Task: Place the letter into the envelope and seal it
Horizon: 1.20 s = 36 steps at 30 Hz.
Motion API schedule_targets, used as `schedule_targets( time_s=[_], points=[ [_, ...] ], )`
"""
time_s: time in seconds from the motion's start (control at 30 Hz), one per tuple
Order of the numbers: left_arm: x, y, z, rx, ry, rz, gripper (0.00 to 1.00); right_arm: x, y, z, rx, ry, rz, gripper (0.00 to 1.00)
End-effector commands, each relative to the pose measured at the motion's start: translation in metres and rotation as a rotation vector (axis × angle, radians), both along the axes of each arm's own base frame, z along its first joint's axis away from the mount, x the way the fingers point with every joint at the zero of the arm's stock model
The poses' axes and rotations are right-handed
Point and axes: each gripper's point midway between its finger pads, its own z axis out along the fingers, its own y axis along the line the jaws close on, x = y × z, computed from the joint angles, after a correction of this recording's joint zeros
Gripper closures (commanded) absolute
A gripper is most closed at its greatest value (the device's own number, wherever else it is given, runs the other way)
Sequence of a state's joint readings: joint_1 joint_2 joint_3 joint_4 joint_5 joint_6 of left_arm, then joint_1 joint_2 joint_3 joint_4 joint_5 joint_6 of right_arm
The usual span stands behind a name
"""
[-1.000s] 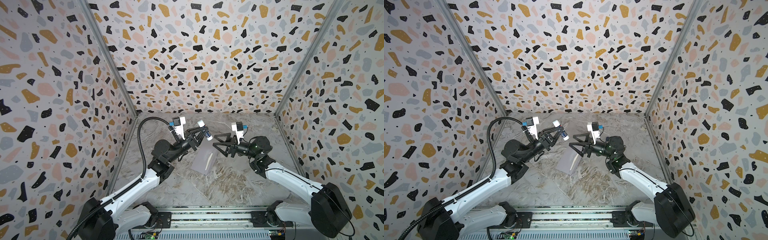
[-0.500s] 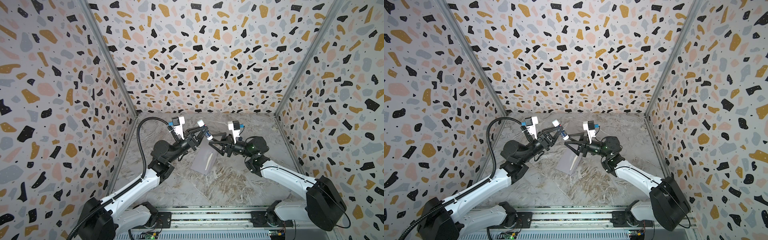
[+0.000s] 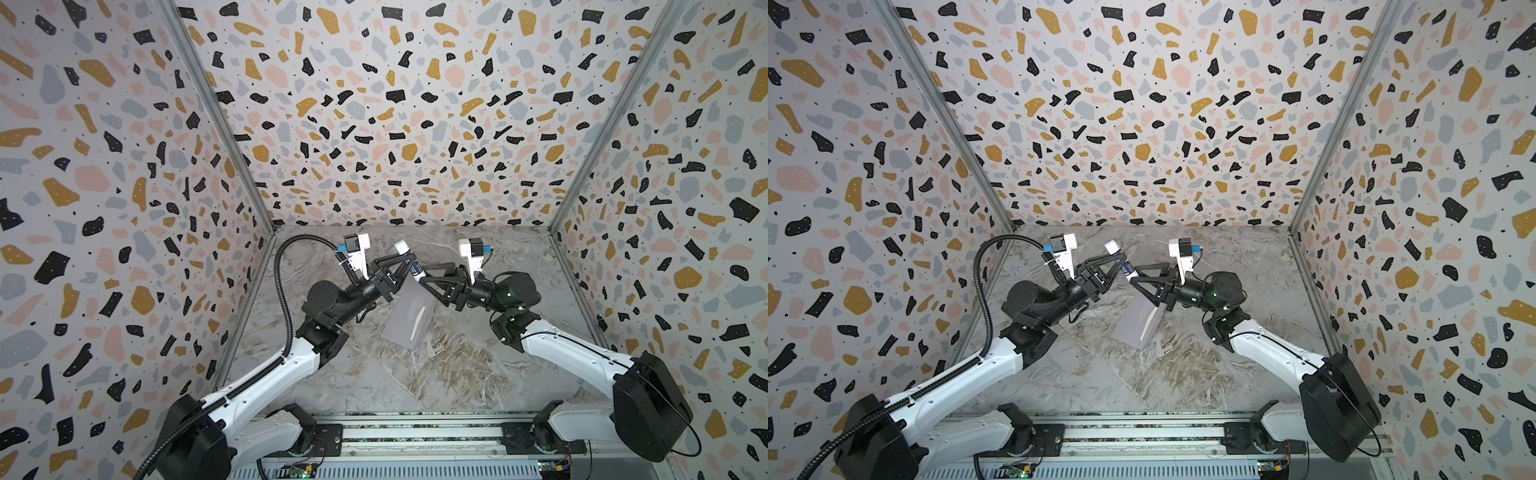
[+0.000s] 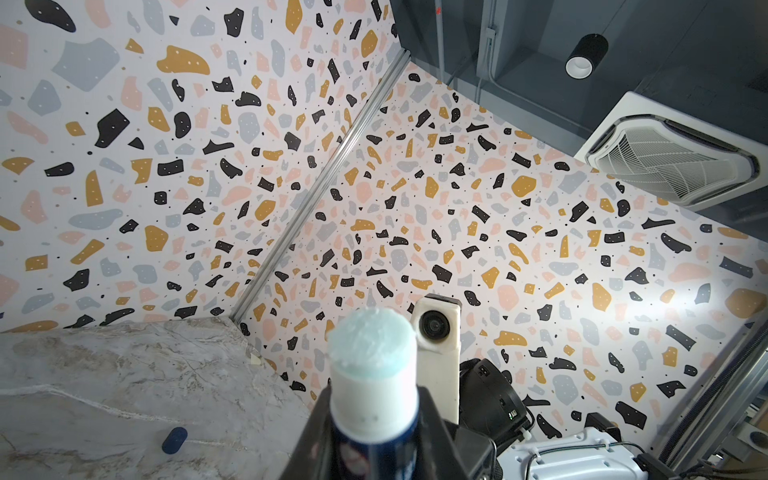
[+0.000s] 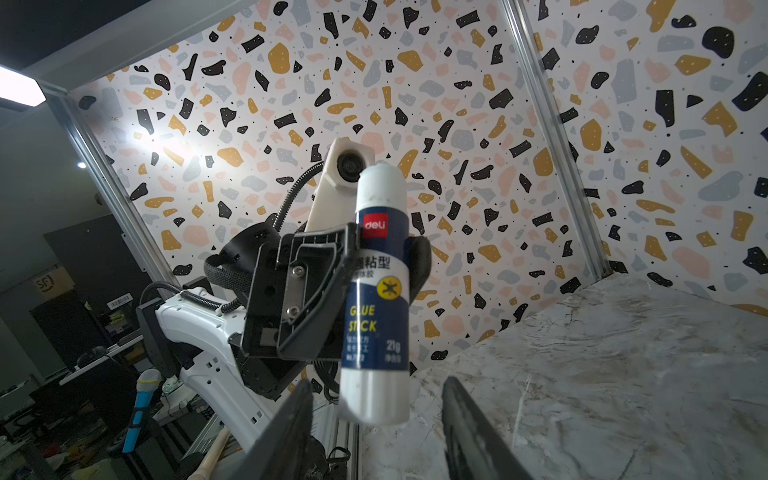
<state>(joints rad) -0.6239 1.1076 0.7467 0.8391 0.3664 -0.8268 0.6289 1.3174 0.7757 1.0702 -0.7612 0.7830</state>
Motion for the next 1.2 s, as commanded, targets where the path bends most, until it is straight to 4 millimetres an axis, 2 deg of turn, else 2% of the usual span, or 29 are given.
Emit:
schedule_targets(
  time_s=[0.0, 0.43, 0.87, 1.03, 1.17],
  points=[
    [-0.007, 0.004, 0.014, -0.034, -0.061, -0.009, 1.00, -0.005, -0.001, 0.026, 0.054, -0.052, 0.013, 0.52],
    [-0.007, 0.004, 0.013, -0.038, -0.055, -0.011, 1.00, -0.004, 0.003, 0.025, 0.054, -0.034, 0.018, 0.61],
    [-0.005, 0.003, 0.009, -0.029, -0.049, -0.003, 1.00, 0.001, 0.005, 0.022, 0.040, -0.019, 0.002, 0.81],
    [0.000, 0.003, 0.001, -0.001, -0.036, 0.020, 1.00, 0.009, 0.005, 0.019, -0.003, -0.040, -0.085, 0.86],
    [0.004, 0.002, -0.005, 0.033, -0.026, 0.042, 1.00, 0.016, 0.006, 0.019, -0.073, -0.100, -0.226, 0.87]
  ],
)
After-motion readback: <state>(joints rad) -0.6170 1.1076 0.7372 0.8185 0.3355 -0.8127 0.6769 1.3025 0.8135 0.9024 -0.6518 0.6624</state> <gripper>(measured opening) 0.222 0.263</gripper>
